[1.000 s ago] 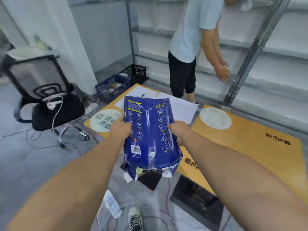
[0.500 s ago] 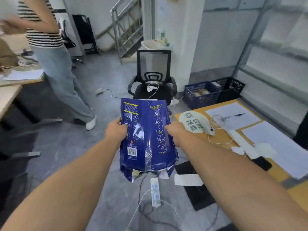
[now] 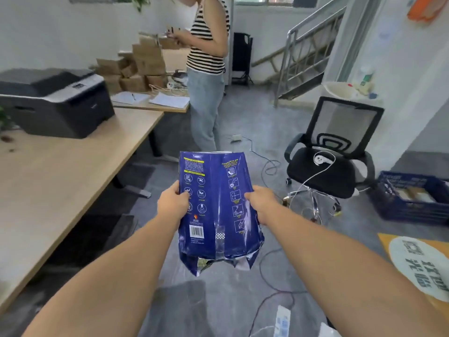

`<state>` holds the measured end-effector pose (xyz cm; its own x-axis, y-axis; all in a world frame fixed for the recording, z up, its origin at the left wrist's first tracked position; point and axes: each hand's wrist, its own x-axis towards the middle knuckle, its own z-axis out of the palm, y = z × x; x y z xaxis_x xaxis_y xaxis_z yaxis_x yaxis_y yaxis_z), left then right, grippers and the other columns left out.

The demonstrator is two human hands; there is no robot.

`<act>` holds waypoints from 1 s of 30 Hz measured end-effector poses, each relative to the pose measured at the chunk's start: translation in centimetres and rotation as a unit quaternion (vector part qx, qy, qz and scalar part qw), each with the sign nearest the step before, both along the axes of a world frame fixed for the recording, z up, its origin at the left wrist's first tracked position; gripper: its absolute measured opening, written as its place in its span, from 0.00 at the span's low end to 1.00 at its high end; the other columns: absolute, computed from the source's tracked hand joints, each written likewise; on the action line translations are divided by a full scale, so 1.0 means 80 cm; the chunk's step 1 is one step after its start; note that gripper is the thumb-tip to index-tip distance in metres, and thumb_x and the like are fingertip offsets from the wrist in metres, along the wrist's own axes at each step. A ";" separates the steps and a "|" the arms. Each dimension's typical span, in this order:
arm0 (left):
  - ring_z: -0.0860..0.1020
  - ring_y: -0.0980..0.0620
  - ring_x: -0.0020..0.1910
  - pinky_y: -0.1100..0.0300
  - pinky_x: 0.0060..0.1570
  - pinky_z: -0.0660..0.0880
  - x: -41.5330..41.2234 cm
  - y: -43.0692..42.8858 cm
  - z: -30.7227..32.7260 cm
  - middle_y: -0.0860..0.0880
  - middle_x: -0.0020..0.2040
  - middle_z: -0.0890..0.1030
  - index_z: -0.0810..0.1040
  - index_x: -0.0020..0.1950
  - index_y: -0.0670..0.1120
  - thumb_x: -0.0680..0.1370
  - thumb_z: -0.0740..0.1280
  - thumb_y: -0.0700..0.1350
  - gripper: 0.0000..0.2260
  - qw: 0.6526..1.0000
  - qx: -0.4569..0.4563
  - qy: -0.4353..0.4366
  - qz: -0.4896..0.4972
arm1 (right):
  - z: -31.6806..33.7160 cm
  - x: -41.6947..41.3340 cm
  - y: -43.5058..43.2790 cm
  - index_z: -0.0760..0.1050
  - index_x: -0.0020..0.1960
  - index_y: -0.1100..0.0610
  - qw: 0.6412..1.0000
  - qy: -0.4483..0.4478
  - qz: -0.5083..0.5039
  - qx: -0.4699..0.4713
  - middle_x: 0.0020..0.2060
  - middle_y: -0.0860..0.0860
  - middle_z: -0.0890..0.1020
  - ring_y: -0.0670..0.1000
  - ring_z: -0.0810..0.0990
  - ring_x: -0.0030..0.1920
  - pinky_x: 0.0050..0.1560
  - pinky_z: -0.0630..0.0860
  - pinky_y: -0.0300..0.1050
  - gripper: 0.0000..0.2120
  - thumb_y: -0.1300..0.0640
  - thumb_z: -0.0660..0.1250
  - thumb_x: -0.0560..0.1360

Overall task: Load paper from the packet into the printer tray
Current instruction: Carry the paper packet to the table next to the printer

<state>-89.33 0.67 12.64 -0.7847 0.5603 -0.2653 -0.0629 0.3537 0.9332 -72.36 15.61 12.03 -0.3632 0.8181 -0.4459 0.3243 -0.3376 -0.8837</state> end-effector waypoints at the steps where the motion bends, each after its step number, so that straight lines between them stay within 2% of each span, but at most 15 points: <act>1: 0.86 0.46 0.47 0.43 0.50 0.83 -0.013 -0.008 0.003 0.50 0.51 0.86 0.76 0.49 0.59 0.80 0.65 0.46 0.06 1.000 0.003 -0.003 0.019 | 0.001 -0.021 -0.002 0.82 0.43 0.55 1.000 0.003 0.013 0.005 0.46 0.62 0.86 0.59 0.83 0.41 0.50 0.81 0.69 0.12 0.68 0.62 0.74; 3: 0.85 0.46 0.48 0.45 0.49 0.83 -0.038 -0.022 0.007 0.49 0.52 0.84 0.73 0.55 0.58 0.80 0.65 0.47 0.07 0.998 0.001 -0.005 0.057 | 0.009 -0.063 -0.010 0.82 0.47 0.48 0.999 0.019 0.038 0.009 0.45 0.58 0.87 0.59 0.84 0.42 0.50 0.82 0.65 0.17 0.68 0.62 0.75; 4: 0.85 0.46 0.48 0.45 0.50 0.83 -0.051 -0.028 0.008 0.48 0.52 0.84 0.73 0.58 0.58 0.80 0.66 0.48 0.08 0.997 0.003 -0.011 0.076 | 0.014 -0.082 -0.015 0.81 0.52 0.45 0.998 0.025 0.052 0.010 0.45 0.57 0.87 0.59 0.85 0.43 0.51 0.83 0.63 0.20 0.69 0.62 0.76; 6: 0.85 0.47 0.47 0.45 0.49 0.83 -0.080 -0.041 0.006 0.48 0.52 0.84 0.73 0.63 0.58 0.80 0.67 0.48 0.13 0.993 0.007 -0.028 0.111 | 0.017 -0.122 -0.019 0.78 0.63 0.45 0.995 0.041 0.086 0.007 0.46 0.56 0.86 0.61 0.86 0.47 0.51 0.83 0.62 0.24 0.69 0.61 0.78; 9: 0.86 0.47 0.45 0.44 0.47 0.84 -0.125 -0.058 0.000 0.49 0.50 0.86 0.75 0.61 0.57 0.79 0.68 0.49 0.11 0.987 0.006 -0.037 0.156 | 0.017 -0.181 -0.019 0.73 0.69 0.44 0.991 0.060 0.122 -0.004 0.46 0.53 0.85 0.62 0.85 0.50 0.52 0.82 0.62 0.25 0.68 0.60 0.79; 11: 0.87 0.47 0.43 0.42 0.45 0.84 -0.161 -0.062 -0.009 0.49 0.49 0.87 0.76 0.63 0.59 0.77 0.69 0.49 0.14 0.981 0.012 -0.051 0.187 | 0.011 -0.224 -0.013 0.76 0.67 0.45 0.987 0.063 0.149 -0.012 0.44 0.51 0.85 0.61 0.86 0.48 0.52 0.82 0.62 0.23 0.67 0.61 0.79; 13: 0.87 0.46 0.42 0.41 0.45 0.84 -0.198 -0.060 -0.018 0.50 0.47 0.88 0.78 0.58 0.64 0.75 0.68 0.48 0.15 0.975 0.016 -0.036 0.218 | 0.002 -0.271 -0.002 0.79 0.61 0.41 0.983 0.060 0.174 -0.012 0.41 0.49 0.86 0.61 0.86 0.47 0.51 0.83 0.62 0.23 0.67 0.62 0.77; 14: 0.87 0.45 0.42 0.41 0.46 0.83 -0.213 -0.056 -0.015 0.51 0.46 0.88 0.79 0.58 0.64 0.74 0.67 0.46 0.16 0.973 0.014 -0.025 0.231 | -0.003 -0.296 0.007 0.79 0.62 0.42 0.981 0.056 0.188 -0.007 0.42 0.49 0.86 0.60 0.86 0.47 0.50 0.83 0.62 0.23 0.66 0.63 0.76; 17: 0.86 0.44 0.42 0.42 0.48 0.83 -0.258 -0.037 -0.004 0.49 0.47 0.87 0.80 0.60 0.58 0.76 0.65 0.42 0.16 0.961 0.010 -0.001 0.276 | -0.021 -0.380 0.043 0.77 0.66 0.43 0.970 0.055 0.237 -0.007 0.47 0.50 0.87 0.58 0.87 0.44 0.48 0.84 0.61 0.26 0.65 0.64 0.73; 19: 0.86 0.43 0.43 0.43 0.47 0.83 -0.289 -0.021 0.001 0.47 0.48 0.87 0.81 0.61 0.55 0.77 0.65 0.41 0.16 0.951 0.012 -0.002 0.310 | -0.023 -0.430 0.065 0.79 0.61 0.40 0.960 0.051 0.277 -0.009 0.47 0.50 0.88 0.58 0.87 0.44 0.48 0.84 0.61 0.24 0.64 0.65 0.73; 24: 0.86 0.43 0.44 0.43 0.49 0.83 -0.349 0.005 0.006 0.48 0.47 0.87 0.78 0.52 0.60 0.77 0.66 0.41 0.13 0.933 0.011 -0.003 0.360 | -0.006 -0.533 0.100 0.80 0.59 0.42 0.935 0.039 0.353 0.004 0.47 0.52 0.87 0.59 0.87 0.44 0.49 0.84 0.61 0.22 0.64 0.64 0.73; 27: 0.87 0.44 0.44 0.41 0.48 0.83 -0.384 0.003 -0.002 0.49 0.46 0.88 0.80 0.53 0.59 0.73 0.66 0.45 0.12 0.919 0.018 -0.010 0.394 | -0.011 -0.587 0.108 0.82 0.57 0.46 0.919 0.029 0.392 0.041 0.45 0.53 0.87 0.61 0.87 0.45 0.49 0.83 0.64 0.22 0.65 0.63 0.71; 30: 0.87 0.45 0.43 0.42 0.48 0.83 -0.413 0.005 0.007 0.49 0.47 0.87 0.78 0.53 0.62 0.75 0.66 0.45 0.12 0.911 0.024 -0.011 0.412 | -0.041 -0.649 0.120 0.82 0.55 0.44 0.912 0.015 0.407 0.049 0.44 0.52 0.88 0.60 0.87 0.44 0.48 0.83 0.65 0.22 0.61 0.62 0.67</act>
<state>-122.39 1.05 13.18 -0.9389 -0.2053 -0.2763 -0.3069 0.1361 0.9419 -124.26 25.17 8.78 -0.8788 0.3065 -0.3657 0.4080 0.0852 -0.9090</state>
